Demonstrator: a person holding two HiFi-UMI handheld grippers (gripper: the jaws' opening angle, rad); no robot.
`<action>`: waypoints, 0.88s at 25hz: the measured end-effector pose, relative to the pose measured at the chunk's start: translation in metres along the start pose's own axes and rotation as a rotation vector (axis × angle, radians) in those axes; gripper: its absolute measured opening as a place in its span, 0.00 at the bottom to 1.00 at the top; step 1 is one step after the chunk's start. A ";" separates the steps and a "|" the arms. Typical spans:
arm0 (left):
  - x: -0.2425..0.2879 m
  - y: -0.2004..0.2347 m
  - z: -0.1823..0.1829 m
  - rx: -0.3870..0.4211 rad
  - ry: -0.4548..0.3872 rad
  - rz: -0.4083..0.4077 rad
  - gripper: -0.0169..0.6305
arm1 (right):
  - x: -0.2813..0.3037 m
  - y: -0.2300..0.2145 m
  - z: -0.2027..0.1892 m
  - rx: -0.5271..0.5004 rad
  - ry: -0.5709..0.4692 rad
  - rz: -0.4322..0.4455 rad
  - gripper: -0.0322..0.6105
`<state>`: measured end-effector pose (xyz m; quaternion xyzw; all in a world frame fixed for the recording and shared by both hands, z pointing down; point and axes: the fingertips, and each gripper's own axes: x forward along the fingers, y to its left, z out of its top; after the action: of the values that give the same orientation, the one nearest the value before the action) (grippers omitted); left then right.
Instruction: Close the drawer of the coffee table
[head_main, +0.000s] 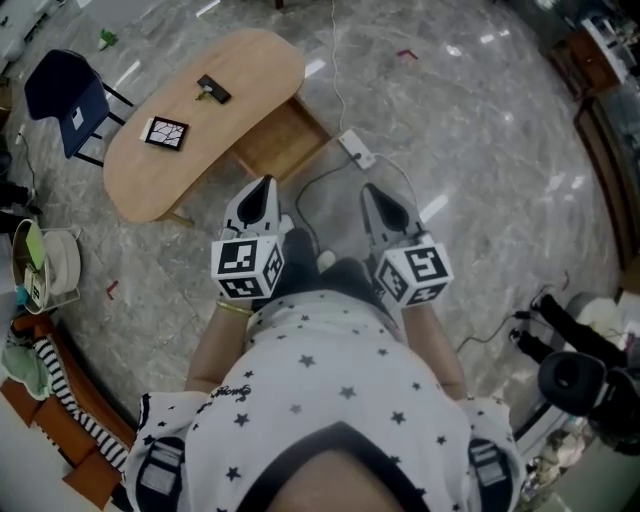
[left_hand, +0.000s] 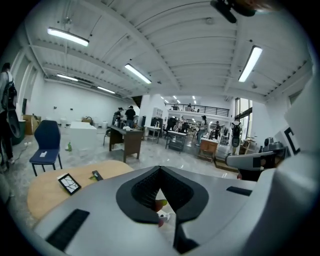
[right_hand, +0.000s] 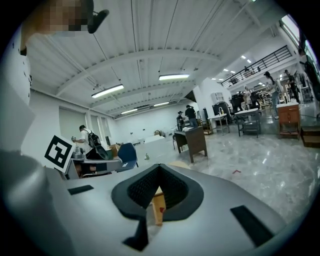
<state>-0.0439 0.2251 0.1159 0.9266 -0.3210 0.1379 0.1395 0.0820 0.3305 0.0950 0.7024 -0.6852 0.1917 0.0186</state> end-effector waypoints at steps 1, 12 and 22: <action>0.001 0.007 -0.001 -0.009 0.002 0.019 0.03 | 0.004 -0.001 0.000 -0.006 0.008 0.007 0.06; 0.037 0.054 -0.005 -0.086 0.029 0.132 0.03 | 0.047 -0.020 0.006 -0.019 0.061 0.043 0.06; 0.070 0.095 0.005 -0.122 0.030 0.181 0.03 | 0.121 -0.020 0.026 -0.082 0.099 0.134 0.06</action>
<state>-0.0503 0.1122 0.1515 0.8813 -0.4091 0.1438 0.1875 0.1066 0.2083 0.1111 0.6435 -0.7360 0.1989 0.0684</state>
